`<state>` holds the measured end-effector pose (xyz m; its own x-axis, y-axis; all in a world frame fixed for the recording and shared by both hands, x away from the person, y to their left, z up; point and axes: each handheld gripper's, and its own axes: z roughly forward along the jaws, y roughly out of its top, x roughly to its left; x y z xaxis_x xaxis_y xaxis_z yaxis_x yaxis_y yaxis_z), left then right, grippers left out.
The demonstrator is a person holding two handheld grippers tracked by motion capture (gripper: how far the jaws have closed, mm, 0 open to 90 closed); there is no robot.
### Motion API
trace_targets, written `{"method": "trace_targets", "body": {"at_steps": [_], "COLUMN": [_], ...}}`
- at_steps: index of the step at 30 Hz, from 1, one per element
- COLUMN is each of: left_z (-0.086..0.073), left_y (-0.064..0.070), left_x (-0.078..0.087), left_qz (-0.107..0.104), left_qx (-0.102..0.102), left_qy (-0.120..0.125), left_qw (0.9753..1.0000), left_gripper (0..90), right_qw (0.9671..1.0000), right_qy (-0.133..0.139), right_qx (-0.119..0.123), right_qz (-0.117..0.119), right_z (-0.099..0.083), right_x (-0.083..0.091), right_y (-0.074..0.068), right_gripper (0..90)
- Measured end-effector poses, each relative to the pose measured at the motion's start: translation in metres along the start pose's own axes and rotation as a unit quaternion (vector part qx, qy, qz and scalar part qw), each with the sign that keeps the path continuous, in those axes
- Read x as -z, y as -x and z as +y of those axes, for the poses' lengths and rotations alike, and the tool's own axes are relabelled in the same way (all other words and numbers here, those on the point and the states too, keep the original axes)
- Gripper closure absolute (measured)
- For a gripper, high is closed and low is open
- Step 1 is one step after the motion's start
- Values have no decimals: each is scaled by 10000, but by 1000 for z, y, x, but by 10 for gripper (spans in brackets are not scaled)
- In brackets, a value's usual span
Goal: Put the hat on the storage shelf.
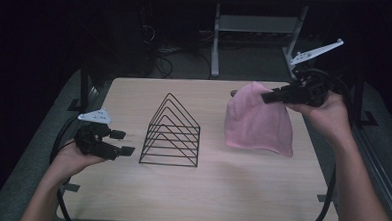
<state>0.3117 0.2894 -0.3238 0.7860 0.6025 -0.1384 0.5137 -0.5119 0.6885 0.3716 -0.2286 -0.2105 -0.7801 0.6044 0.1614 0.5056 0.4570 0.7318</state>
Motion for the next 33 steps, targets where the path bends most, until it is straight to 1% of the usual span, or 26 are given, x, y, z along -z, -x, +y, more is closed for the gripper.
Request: {"method": "trace_targets", "body": {"at_steps": [6, 7, 8, 11, 12, 15, 18, 20, 23, 24, 26, 27, 30, 33], "left_z": [10, 11, 12, 16, 17, 21, 25, 29, 36, 37, 40, 42, 44, 46], "left_y": [0, -1, 0, 0, 1, 1, 0, 0, 3, 3, 4, 4, 3, 2], "left_x": [1, 2, 3, 4, 5, 6, 6, 7, 8, 8, 9, 10, 11, 11], "left_qz": [-12, -18, -23, -40, -45, -125, -143, -162, -174, -194, -233, -244, -292, -318], "left_qx": [-74, -110, -91, -141, -126, -130, -163, -155, -268, -273, -300, -311, -273, -295], "left_qy": [-52, -56, -53, -44, -57, -9, 16, -16, -73, -43, 11, 16, 68, 65], "left_qw": [10000, 9999, 9999, 9999, 9999, 9998, 9998, 9997, 9995, 9994, 9993, 9992, 9992, 9990], "left_gripper": [269, 269, 269, 269, 268, 269, 269, 269, 269, 269, 269, 270, 270, 269], "right_qw": [9999, 9998, 9998, 9995, 9994, 9991, 9988, 9986, 9982, 9979, 9979, 9976, 9970, 9962], "right_qy": [28, 33, 43, 82, 87, 82, 86, 110, 140, 158, 164, 178, 215, 233], "right_qx": [147, 171, 198, 284, 305, 367, 412, 457, 511, 562, 564, 606, 665, 751], "right_qz": [70, 77, 89, 139, 149, 195, 245, 260, 275, 282, 290, 301, 336, 377], "right_z": [17, 20, 23, 32, 35, 43, 51, 56, 63, 66, 70, 72, 80, 89], "right_x": [2, 2, 2, 1, 0, -2, -3, -4, -5, -5, -5, -6, -5, -6], "right_y": [-9, -12, -14, -20, -21, -27, -30, -32, -36, -37, -39, -39, -43, -49], "right_gripper": [801, 801, 801, 801, 801, 801, 801, 801, 801, 801, 801, 801, 801, 801]}}
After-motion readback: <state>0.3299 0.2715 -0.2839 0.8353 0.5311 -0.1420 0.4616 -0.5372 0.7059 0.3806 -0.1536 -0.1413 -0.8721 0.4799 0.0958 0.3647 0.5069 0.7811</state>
